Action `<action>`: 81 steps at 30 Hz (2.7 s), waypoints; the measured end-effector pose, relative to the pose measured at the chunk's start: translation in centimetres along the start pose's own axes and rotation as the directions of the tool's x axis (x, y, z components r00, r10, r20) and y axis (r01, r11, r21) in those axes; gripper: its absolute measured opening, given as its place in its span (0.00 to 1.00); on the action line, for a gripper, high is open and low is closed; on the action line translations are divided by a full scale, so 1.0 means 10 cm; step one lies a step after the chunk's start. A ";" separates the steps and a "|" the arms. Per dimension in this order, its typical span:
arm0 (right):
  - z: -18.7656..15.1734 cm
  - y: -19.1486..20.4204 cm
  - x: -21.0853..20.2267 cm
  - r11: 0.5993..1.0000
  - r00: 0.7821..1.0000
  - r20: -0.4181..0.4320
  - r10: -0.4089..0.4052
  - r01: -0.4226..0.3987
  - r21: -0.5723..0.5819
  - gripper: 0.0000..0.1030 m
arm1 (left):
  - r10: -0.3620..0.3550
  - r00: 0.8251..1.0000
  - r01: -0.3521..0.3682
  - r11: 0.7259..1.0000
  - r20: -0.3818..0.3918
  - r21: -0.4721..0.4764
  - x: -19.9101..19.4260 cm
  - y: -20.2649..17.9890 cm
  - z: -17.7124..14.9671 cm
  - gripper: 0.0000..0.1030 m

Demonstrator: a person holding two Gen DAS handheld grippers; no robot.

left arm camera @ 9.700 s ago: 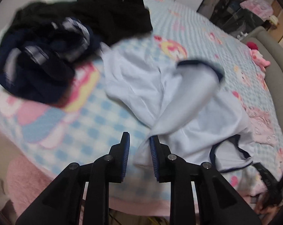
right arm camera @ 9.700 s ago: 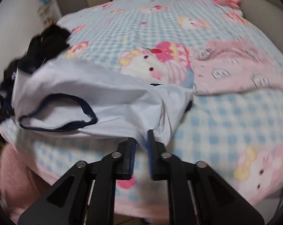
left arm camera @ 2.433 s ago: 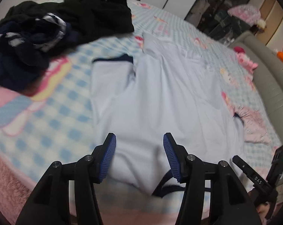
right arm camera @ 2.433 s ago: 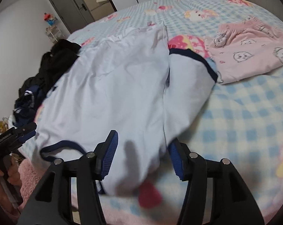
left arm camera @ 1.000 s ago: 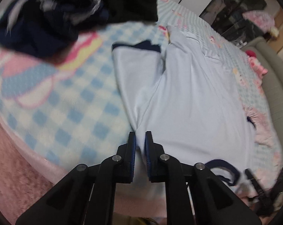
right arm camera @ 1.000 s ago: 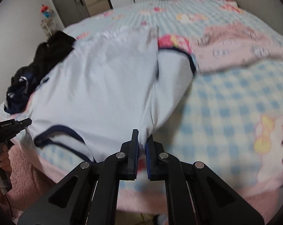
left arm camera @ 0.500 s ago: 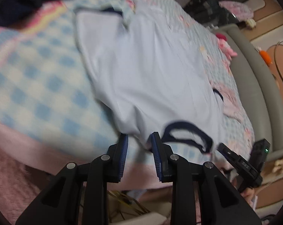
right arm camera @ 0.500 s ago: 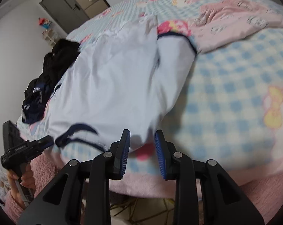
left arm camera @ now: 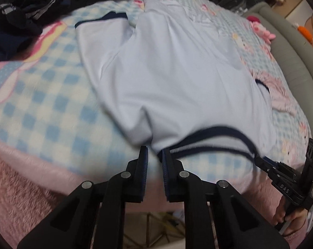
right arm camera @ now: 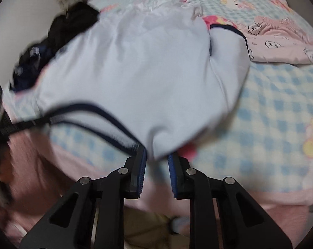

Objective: Fold clothes

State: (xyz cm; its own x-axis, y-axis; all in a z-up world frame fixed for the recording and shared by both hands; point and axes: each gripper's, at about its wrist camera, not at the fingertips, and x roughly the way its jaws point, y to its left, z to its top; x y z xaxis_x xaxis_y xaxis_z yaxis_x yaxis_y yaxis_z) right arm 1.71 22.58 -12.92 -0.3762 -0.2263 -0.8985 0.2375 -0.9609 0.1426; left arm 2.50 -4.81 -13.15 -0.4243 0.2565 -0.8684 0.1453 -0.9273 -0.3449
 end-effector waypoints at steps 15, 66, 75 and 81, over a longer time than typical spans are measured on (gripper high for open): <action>0.28 0.02 0.07 0.995 0.989 0.125 0.073 -0.081 0.062 0.25 | -0.024 0.999 0.018 0.990 0.037 0.142 0.25 -0.36 0.29 0.15; -0.08 -0.40 -0.05 0.991 0.996 0.079 -0.043 0.033 0.131 0.31 | -0.292 0.942 0.335 0.841 -0.165 0.426 0.64 -1.75 -0.34 0.09; -0.13 -0.37 -0.13 0.990 0.994 0.110 -0.020 0.004 0.144 0.31 | -0.246 0.963 0.269 0.836 -0.112 0.478 0.62 -1.80 -0.34 0.21; -0.10 -0.45 -0.11 0.986 0.994 0.101 -0.033 0.015 0.168 0.31 | -0.210 0.973 0.227 0.831 -0.091 0.508 0.65 -1.88 -0.29 0.22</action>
State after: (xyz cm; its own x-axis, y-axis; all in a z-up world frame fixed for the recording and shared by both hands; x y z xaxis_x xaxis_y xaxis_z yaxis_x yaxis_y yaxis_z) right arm 2.00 27.29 -12.96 -0.4726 -0.2100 -0.8559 0.0778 -0.9774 0.1968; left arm -0.40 15.11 -13.33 -0.3620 0.4698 -0.8052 -0.4293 -0.8507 -0.3033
